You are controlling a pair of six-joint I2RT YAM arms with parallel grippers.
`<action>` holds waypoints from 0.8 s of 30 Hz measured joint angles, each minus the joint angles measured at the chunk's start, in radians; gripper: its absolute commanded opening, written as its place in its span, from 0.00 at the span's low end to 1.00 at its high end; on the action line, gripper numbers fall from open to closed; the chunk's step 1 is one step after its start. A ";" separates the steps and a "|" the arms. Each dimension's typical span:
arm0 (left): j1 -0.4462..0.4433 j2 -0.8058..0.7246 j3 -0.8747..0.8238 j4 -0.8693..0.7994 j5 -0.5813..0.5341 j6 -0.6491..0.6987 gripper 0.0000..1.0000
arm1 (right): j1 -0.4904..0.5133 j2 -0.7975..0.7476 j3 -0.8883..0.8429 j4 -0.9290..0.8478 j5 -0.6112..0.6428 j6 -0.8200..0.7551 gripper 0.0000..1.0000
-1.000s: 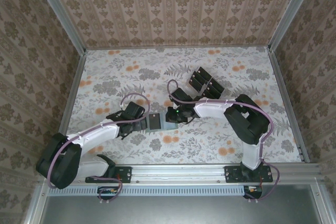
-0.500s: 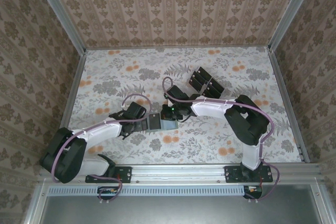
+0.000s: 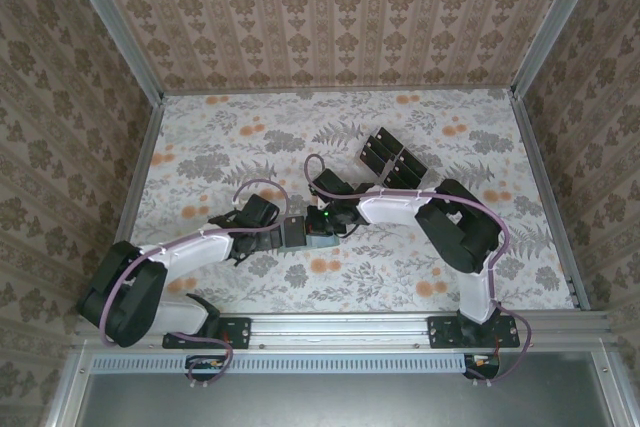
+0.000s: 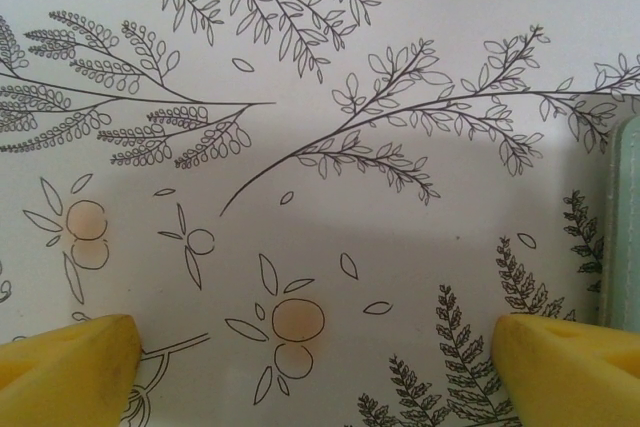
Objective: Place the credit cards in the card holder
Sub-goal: Insert the credit card into the card slot.
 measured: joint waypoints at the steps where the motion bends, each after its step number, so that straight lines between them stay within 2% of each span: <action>1: 0.000 0.001 0.000 0.001 0.000 0.000 1.00 | 0.000 0.001 0.003 0.000 -0.001 0.000 0.05; 19: -0.012 0.006 0.000 0.005 -0.008 -0.007 1.00 | 0.016 0.018 0.039 0.000 -0.025 0.000 0.04; 24: -0.012 -0.001 0.001 -0.005 -0.010 -0.007 1.00 | 0.014 0.003 0.039 -0.027 -0.023 -0.021 0.08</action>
